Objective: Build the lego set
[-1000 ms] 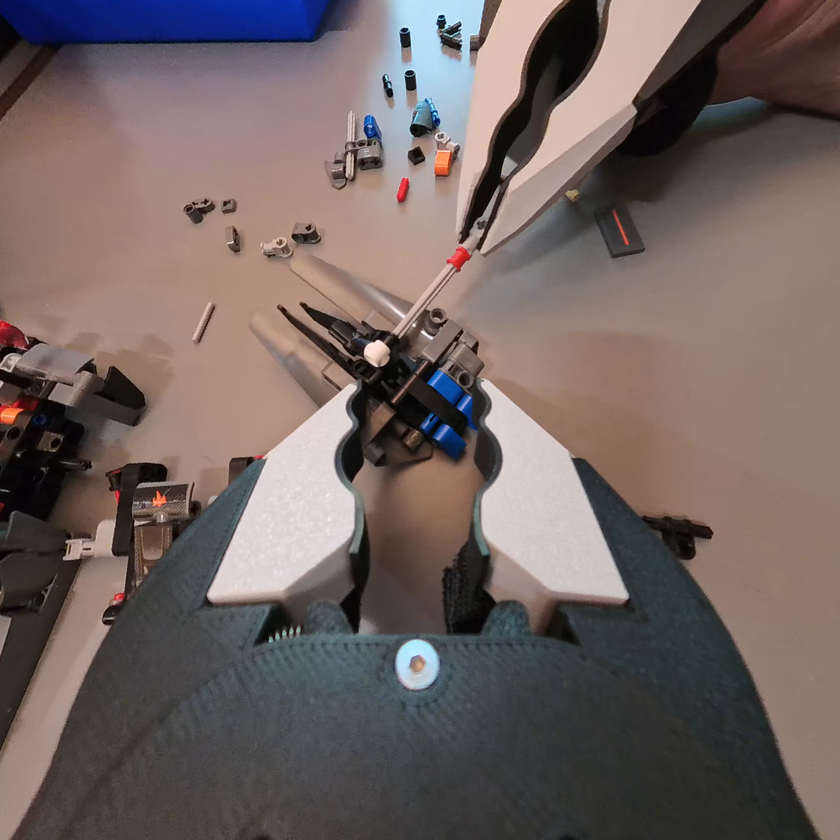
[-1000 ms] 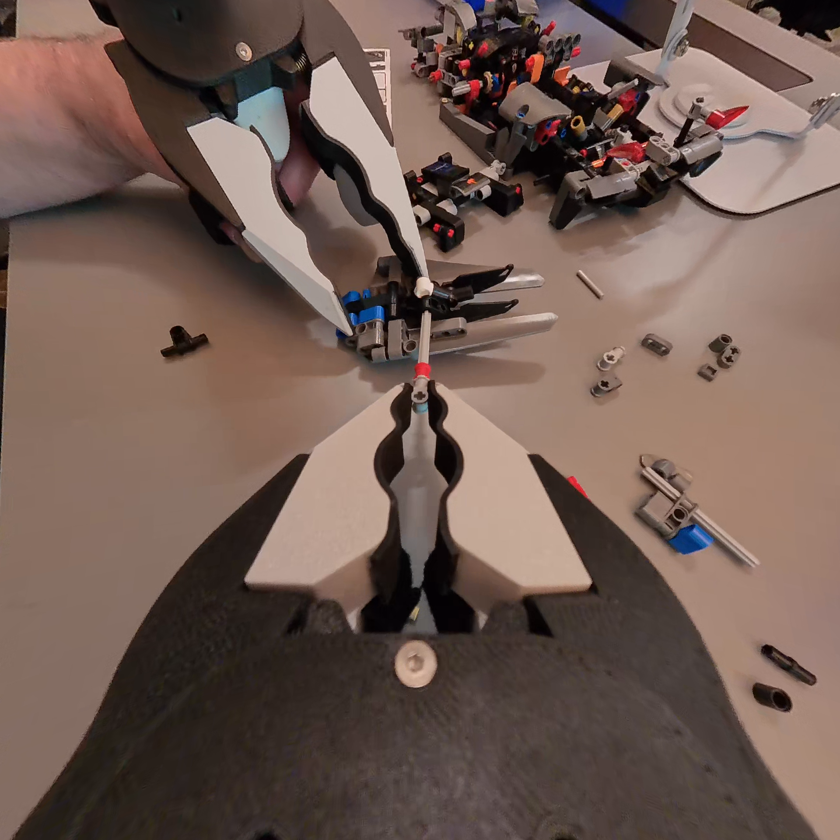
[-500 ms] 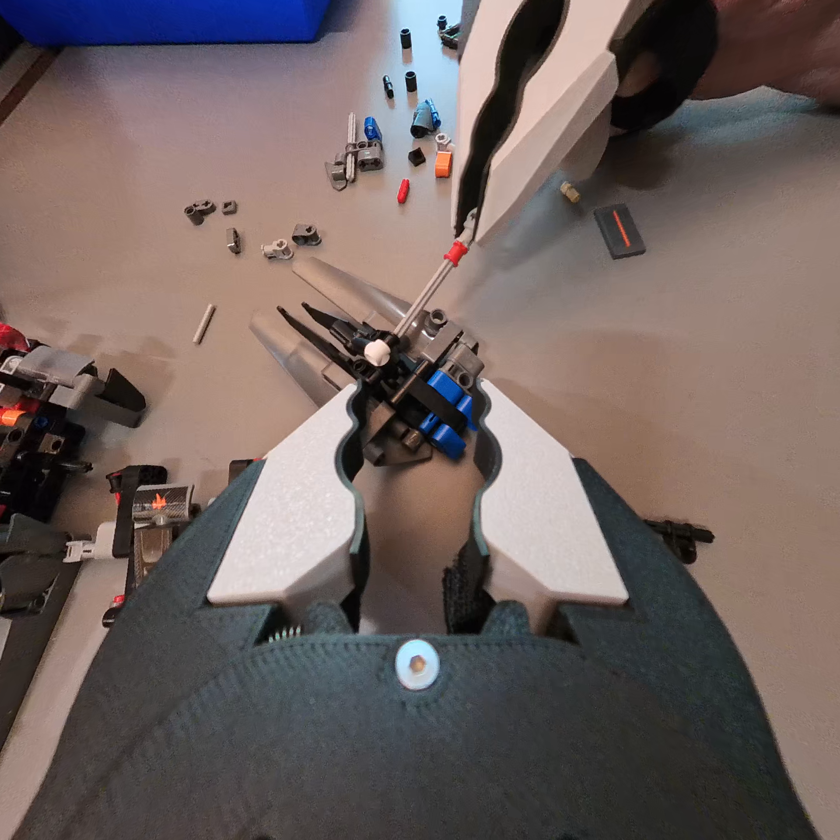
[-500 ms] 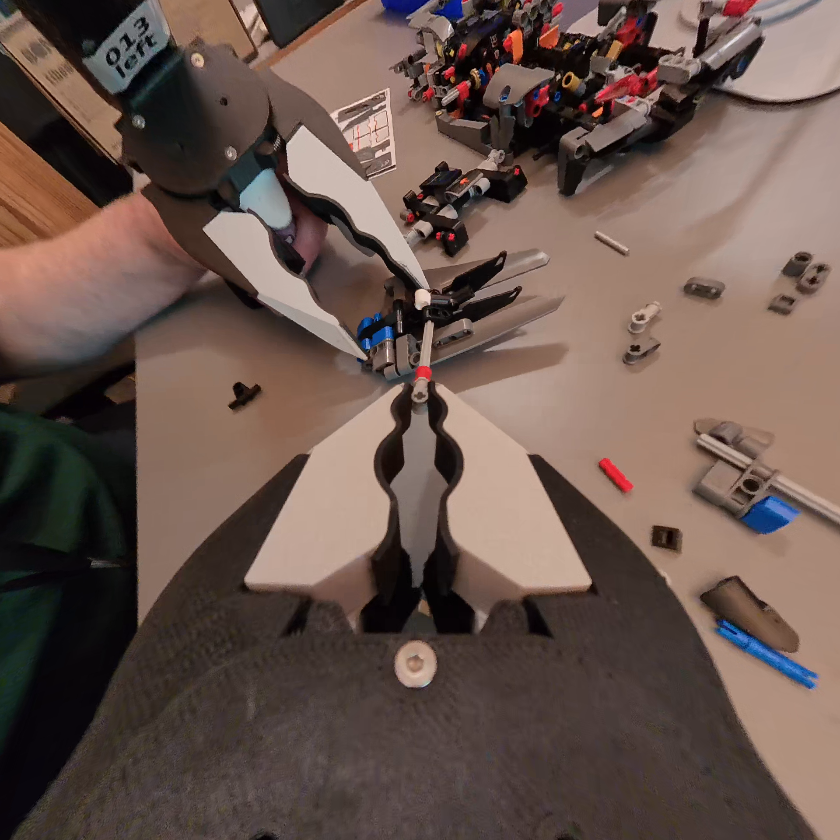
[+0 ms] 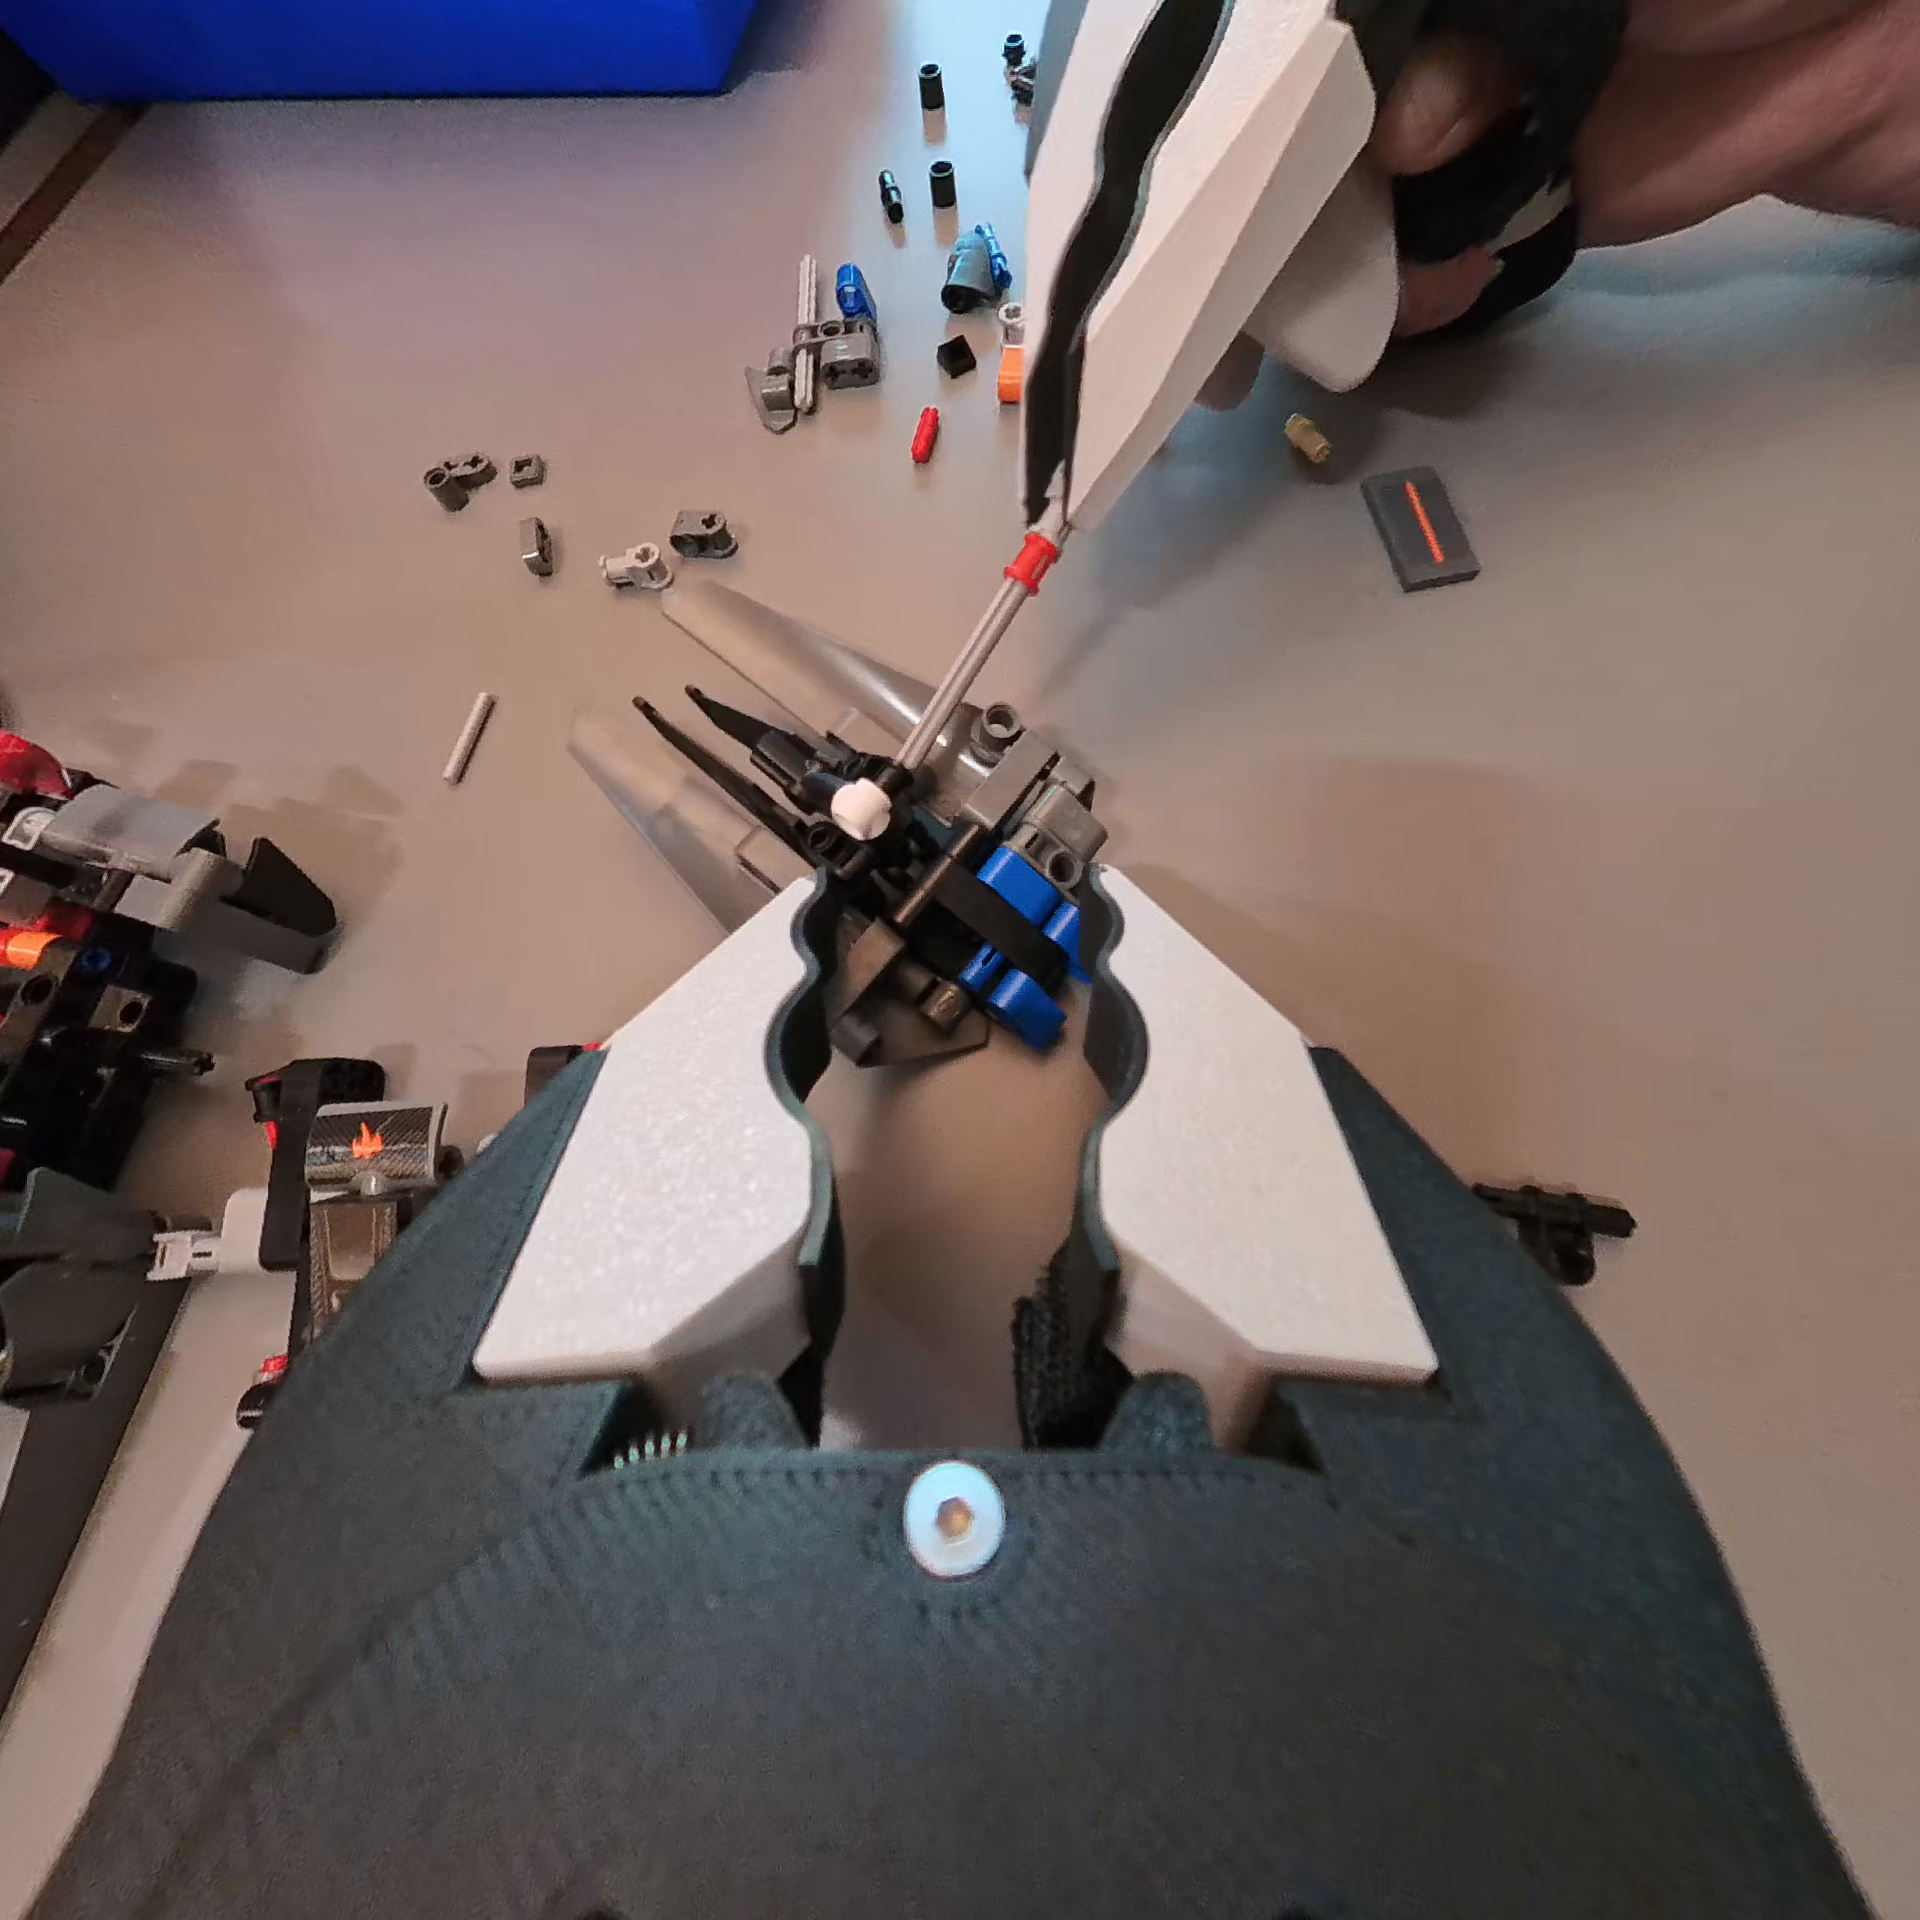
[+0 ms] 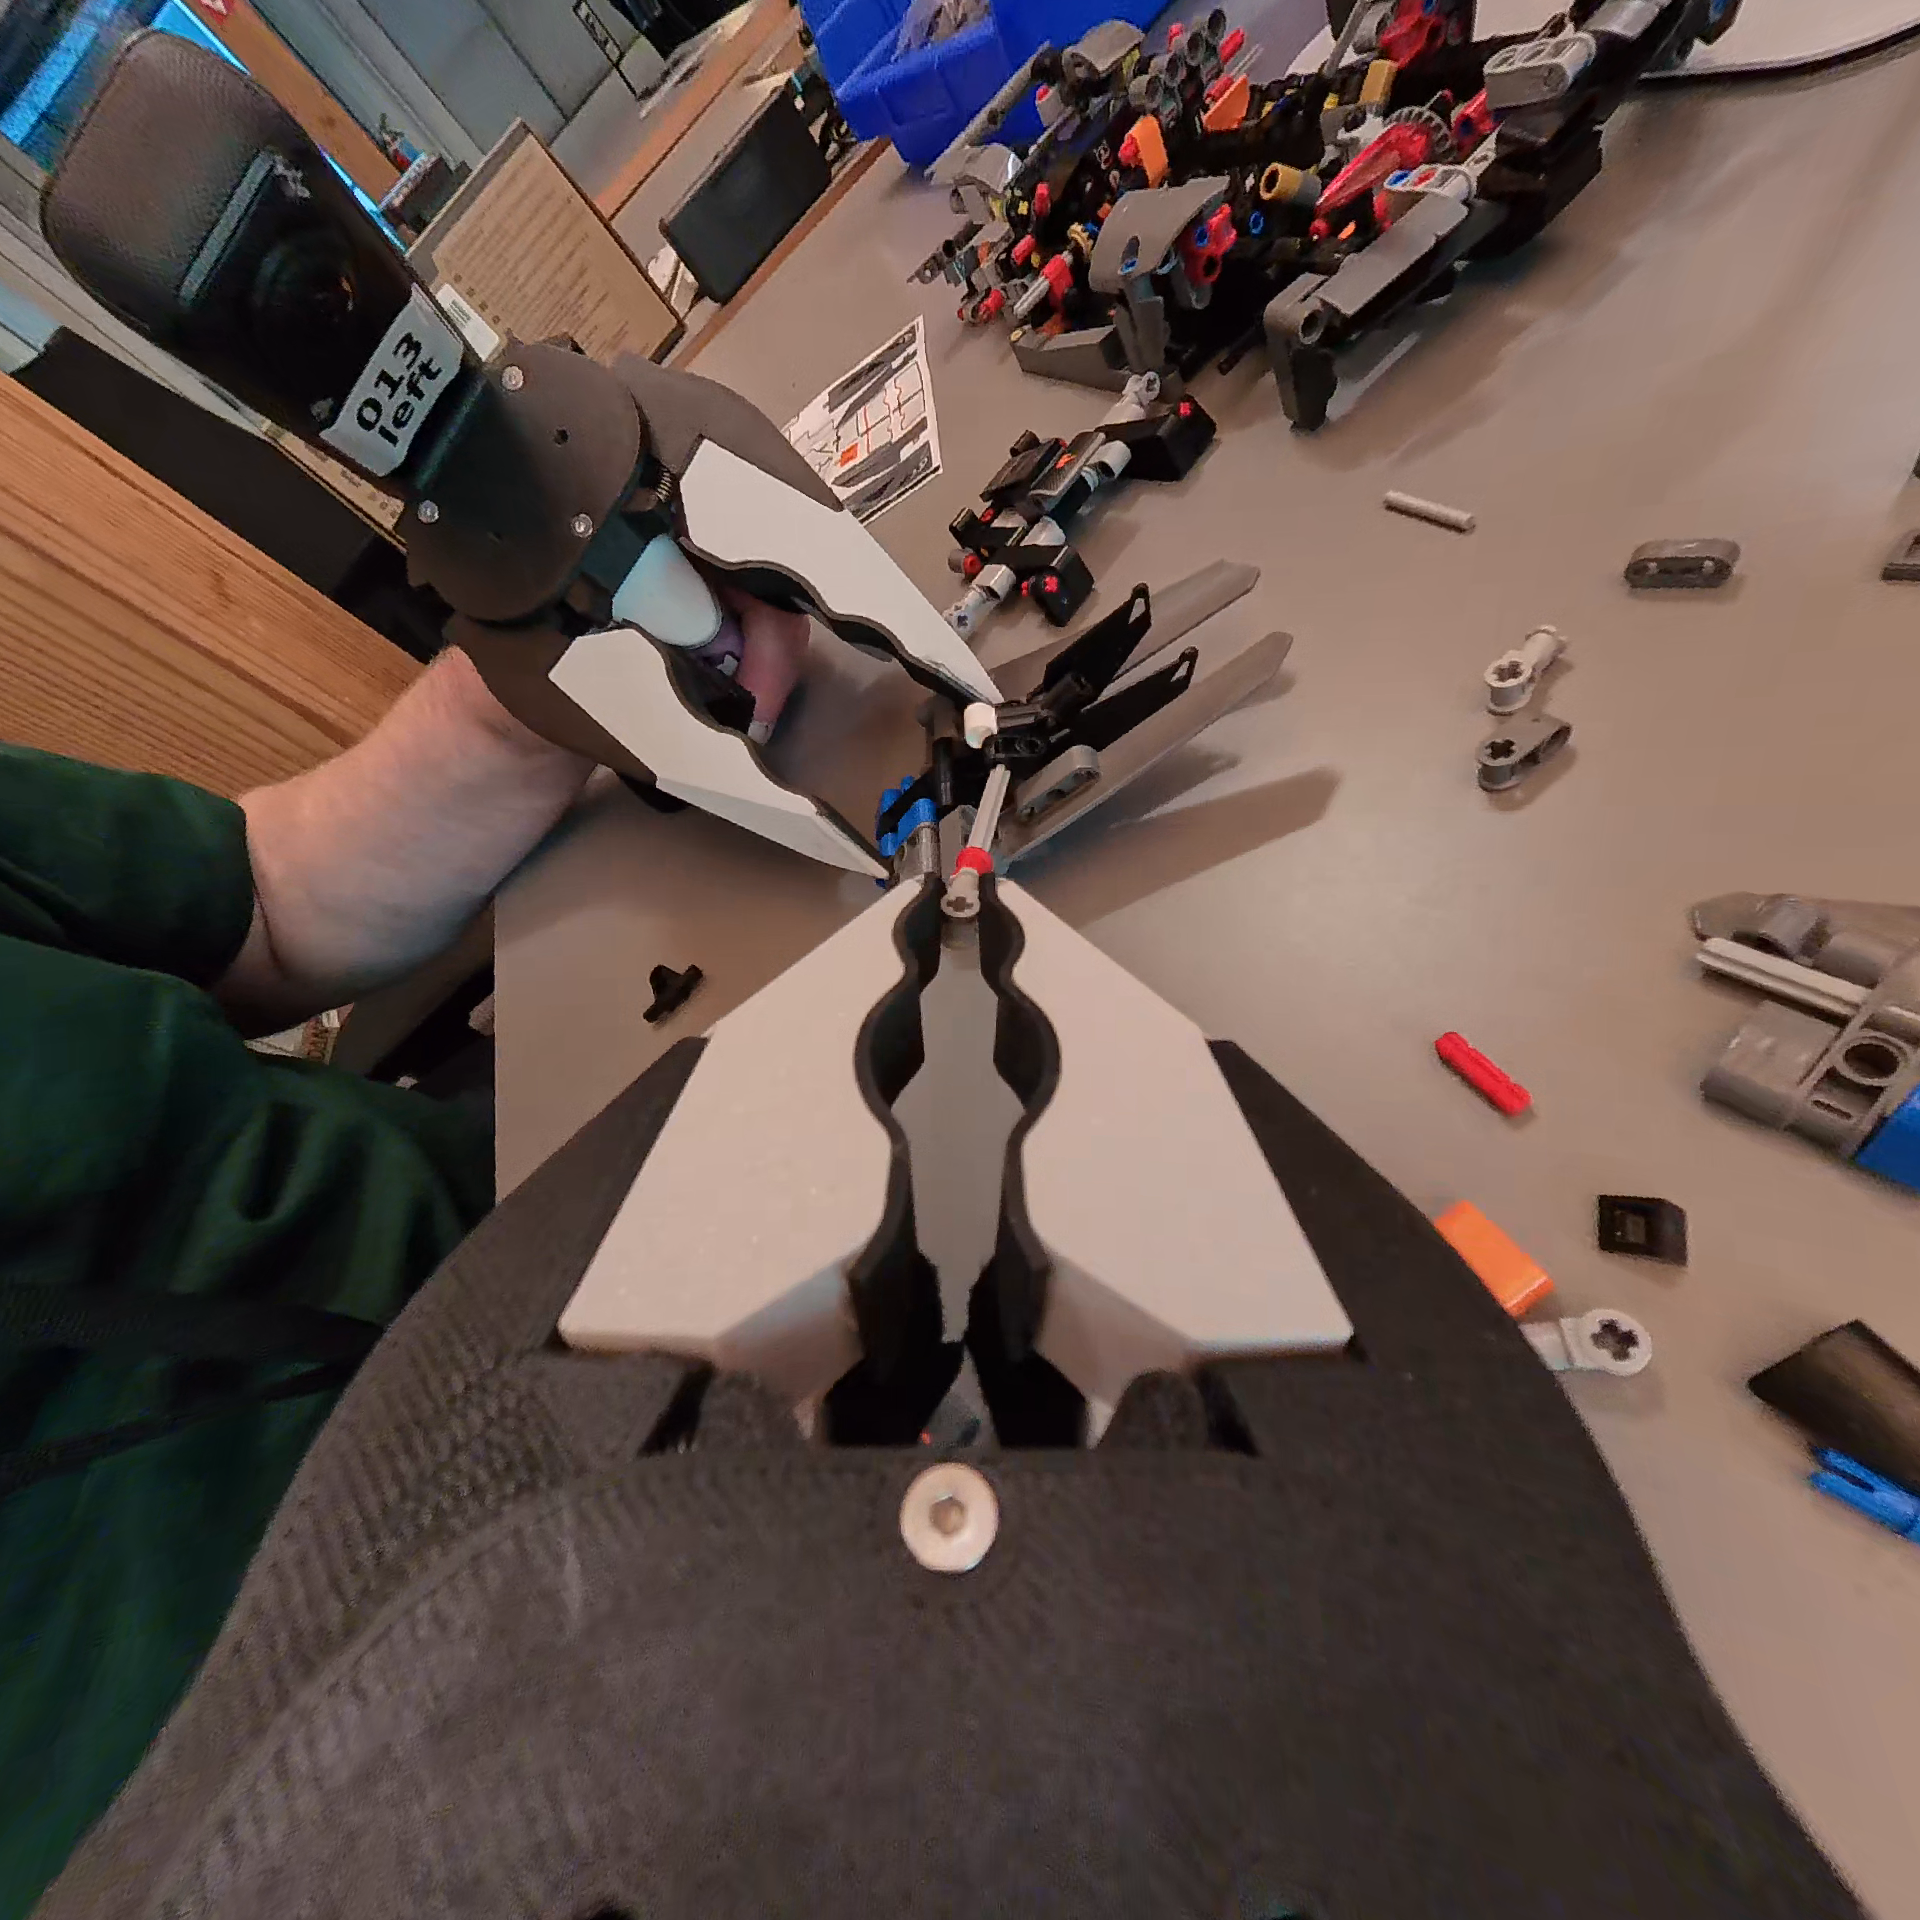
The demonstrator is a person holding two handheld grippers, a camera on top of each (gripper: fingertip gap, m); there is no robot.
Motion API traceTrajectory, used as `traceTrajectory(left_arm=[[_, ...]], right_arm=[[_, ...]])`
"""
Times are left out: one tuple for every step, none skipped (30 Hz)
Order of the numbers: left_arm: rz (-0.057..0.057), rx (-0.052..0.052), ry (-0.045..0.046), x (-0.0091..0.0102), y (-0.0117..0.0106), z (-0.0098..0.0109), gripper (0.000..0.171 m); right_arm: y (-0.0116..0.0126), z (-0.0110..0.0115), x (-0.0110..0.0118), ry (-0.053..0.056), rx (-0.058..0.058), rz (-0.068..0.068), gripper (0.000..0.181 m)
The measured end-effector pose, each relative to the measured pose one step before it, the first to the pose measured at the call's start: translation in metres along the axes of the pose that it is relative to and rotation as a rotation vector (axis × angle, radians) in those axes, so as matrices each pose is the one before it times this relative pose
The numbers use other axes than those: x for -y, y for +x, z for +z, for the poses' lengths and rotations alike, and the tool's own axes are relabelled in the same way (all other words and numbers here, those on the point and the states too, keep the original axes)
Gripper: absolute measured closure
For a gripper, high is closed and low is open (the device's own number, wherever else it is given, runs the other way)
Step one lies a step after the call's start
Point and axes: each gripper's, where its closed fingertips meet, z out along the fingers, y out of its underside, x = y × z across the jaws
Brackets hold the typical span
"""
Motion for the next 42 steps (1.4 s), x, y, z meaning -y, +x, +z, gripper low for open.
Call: traceTrajectory(left_arm=[[-0.0001, -0.0008, 0.00012, 0.00003, -0.00001, 0.00004, 0.127], [0.0005, -0.0011, -0.00002, 0.00000, 0.00029, 0.00013, 0.127], [0.0014, -0.0024, -0.00004, 0.00008, 0.00045, 0.00023, 0.127], [0.0006, 0.0011, -0.00024, 0.00016, 0.00005, 0.00003, 0.127], [-0.0004, 0.0003, -0.00003, 0.00000, -0.00001, 0.00000, 0.127], [0.0000, 0.0009, -0.00015, -0.00010, -0.00012, 0.00005, 0.127], [-0.0004, 0.0015, -0.00016, 0.00006, -0.00020, -0.00007, 0.127], [-0.0021, 0.0010, -0.00001, -0.00007, -0.00030, -0.00004, 0.126], [-0.0015, 0.0009, -0.00036, -0.00008, -0.00024, -0.00002, 0.126], [-0.0008, 0.0008, -0.00011, -0.00004, -0.00028, -0.00001, 0.126], [0.0008, -0.0005, -0.00093, -0.00009, 0.00009, -0.00003, 0.126], [0.0014, -0.0017, -0.00319, -0.00052, 0.00014, -0.00016, 0.125], [-0.0002, 0.0019, -0.00090, -0.00004, -0.00040, -0.00009, 0.125], [-0.0017, 0.0046, -0.00033, -0.00007, -0.00074, -0.00002, 0.125], [0.0011, 0.0054, -0.00059, -0.00024, -0.00081, 0.00008, 0.125], [-0.0012, 0.0032, -0.00043, -0.00009, -0.00059, -0.00003, 0.125], [-0.0003, 0.0008, -0.00094, -0.00016, -0.00031, -0.00006, 0.125], [0.0015, -0.0001, -0.00091, -0.00004, -0.00006, 0.00004, 0.125], [0.0013, 0.0002, -0.00187, 0.00003, 0.00003, 0.00005, 0.125], [0.0010, 0.0007, -0.00199, -0.00002, -0.00010, 0.00000, 0.125], [0.0004, 0.0015, 0.00011, -0.00005, -0.00036, 0.00011, 0.125], [-0.0007, 0.0009, 0.00074, -0.00001, -0.00014, 0.00008, 0.126], [-0.0009, -0.0006, -0.00088, -0.00019, -0.00016, -0.00009, 0.125], [0.0013, -0.0004, -0.00094, 0.00004, -0.00001, -0.00002, 0.125], [0.0004, 0.0020, 0.00087, 0.00008, -0.00022, 0.00016, 0.126], [-0.0002, 0.0016, 0.00169, -0.00005, -0.00031, 0.00011, 0.126], [-0.0016, -0.0006, 0.00116, -0.00011, -0.00021, -0.00002, 0.126], [-0.0026, -0.0015, 0.00048, -0.00004, -0.00018, -0.00016, 0.126], [-0.0015, -0.0008, 0.00029, -0.00002, -0.00009, -0.00001, 0.126], [0.0005, 0.0010, -0.00016, -0.00007, -0.00013, -0.00008, 0.126], [0.0015, 0.0034, -0.00234, -0.00036, -0.00049, -0.00007, 0.126], [0.0028, 0.0026, -0.00131, -0.00010, -0.00039, -0.00003, 0.126], [-0.0012, -0.0001, 0.00032, 0.00002, -0.00013, 0.00003, 0.126], [-0.0008, -0.0005, 0.00084, 0.00004, -0.00005, -0.00001, 0.126], [0.0005, 0.0007, 0.00047, -0.00006, -0.00008, 0.00002, 0.126], [-0.0012, 0.0008, 0.00060, 0.00005, -0.00012, 0.00001, 0.126], [-0.0031, 0.0001, 0.00072, 0.00000, -0.00018, -0.00001, 0.126], [0.0011, 0.0003, -0.00034, -0.00001, -0.00003, 0.00001, 0.126], [0.0030, 0.0010, -0.00056, -0.00001, 0.00013, 0.00011, 0.126], [0.0015, 0.0010, -0.00044, -0.00007, -0.00012, -0.00007, 0.126], [-0.0019, -0.0010, -0.00002, 0.00006, -0.00009, -0.00002, 0.126], [-0.0028, -0.0006, 0.00066, 0.00003, -0.00021, -0.00011, 0.126]], right_arm=[[0.00015, -0.00056, 0.00117, 0.0110, 0.0012, 0.0090, 0.177], [0.00030, -0.00070, 0.00084, 0.0077, 0.0010, 0.0056, 0.177], [-0.00015, -0.00010, 0.00002, 0.0009, 0.0020, 0.0028, 0.177], [0.00009, 0.00013, 0.00012, 0.0013, 0.0005, 0.0040, 0.177], [0.00037, 0.00008, -0.00011, 0.0000, -0.0017, 0.0031, 0.177], [0.00004, 0.00045, -0.00045, -0.0031, -0.0009, 0.0000, 0.177], [0.00003, 0.00065, -0.00090, -0.0062, -0.0016, 0.0001, 0.177], [0.00049, 0.00054, -0.00072, -0.0055, -0.0031, 0.0019, 0.177], [0.00036, 0.00049, -0.00042, -0.0040, -0.0005, 0.0019, 0.177], [0.00007, 0.00024, -0.00036, -0.0028, 0.0002, 0.0006, 0.177], [0.00023, 0.00026, -0.00027, -0.0029, -0.0007, 0.0015, 0.177], [0.00097, 0.00051, -0.00100, -0.0075, -0.0039, 0.0030, 0.177], [0.00058, 0.00086, -0.00107, -0.0092, -0.0043, 0.0000, 0.177], [0.00001, 0.00098, -0.00108, -0.0087, -0.0042, -0.0050, 0.177], [0.00040, 0.00098, -0.00114, -0.0097, -0.0067, -0.0055, 0.177], [0.00067, 0.00061, -0.00073, -0.0063, -0.0054, 0.0007, 0.177], [0.00019, 0.00022, 0.00017, -0.0004, 0.0004, 0.0009, 0.177], [0.00015, -0.00010, 0.00015, 0.0006, 0.0028, 0.0030, 0.177], [0.00048, -0.00005, 0.00013, -0.0010, -0.0001, 0.0009, 0.177], [0.00037, 0.00009, 0.00003, -0.0026, -0.0040, -0.0060, 0.177], [-0.00013, 0.00029, -0.00019, -0.0034, -0.0013, -0.0064, 0.177], [0.00021, 0.00042, -0.00072, -0.0063, -0.0021, -0.0027, 0.177], [-0.00008, 0.00018, -0.00052, -0.0042, -0.0009, -0.0038, 0.177], [0.00041, 0.00005, -0.00011, -0.0021, -0.0048, -0.0060, 0.177], [0.00012, -0.00001, 0.00066, 0.0026, -0.0024, -0.0051, 0.177], [0.00013, 0.00041, -0.00058, -0.0052, 0.0016, 0.0025, 0.177], [0.00028, 0.00057, -0.00105, -0.0088, 0.0003, 0.0012, 0.177], [-0.00006, 0.00017, 0.00062, 0.0015, -0.0014, -0.0082, 0.177], [0.00005, 0.00002, 0.00005, -0.0019, -0.0027, -0.0075, 0.177], [-0.00026, 0.00072, -0.00109, -0.0079, -0.0010, -0.0043, 0.177], [-0.00026, 0.00083, -0.00071, -0.0061, -0.0041, -0.0073, 0.177], [-0.00027, 0.00014, 0.00022, -0.0001, -0.0040, -0.0084, 0.177], [0.00039, -0.00006, 0.00005, -0.0014, -0.0025, -0.0047, 0.177], [0.00022, -0.00003, 0.00017, -0.0006, -0.0031, -0.0064, 0.177], [0.00034, -0.00032, 0.00123, 0.0054, -0.0057, -0.0096, 0.177], [-0.00025, 0.00025, -0.00017, -0.0042, 0.0016, -0.0036, 0.177], [0.00004, 0.00033, -0.00057, -0.0065, 0.0040, 0.0032, 0.177], [-0.00005, -0.00022, 0.00045, -0.0008, 0.0058, 0.0042, 0.177], [0.00027, -0.00031, 0.00019, -0.0046, 0.0004, -0.0011, 0.177], [0.00034, -0.00005, 0.00041, -0.0059, -0.0008, -0.0049, 0.177], [0.00010, -0.00030, 0.00096, -0.0045, 0.0015, -0.0049, 0.177], [-0.00005, -0.00018, 0.00126, -0.0025, 0.0004, -0.0060, 0.177]])
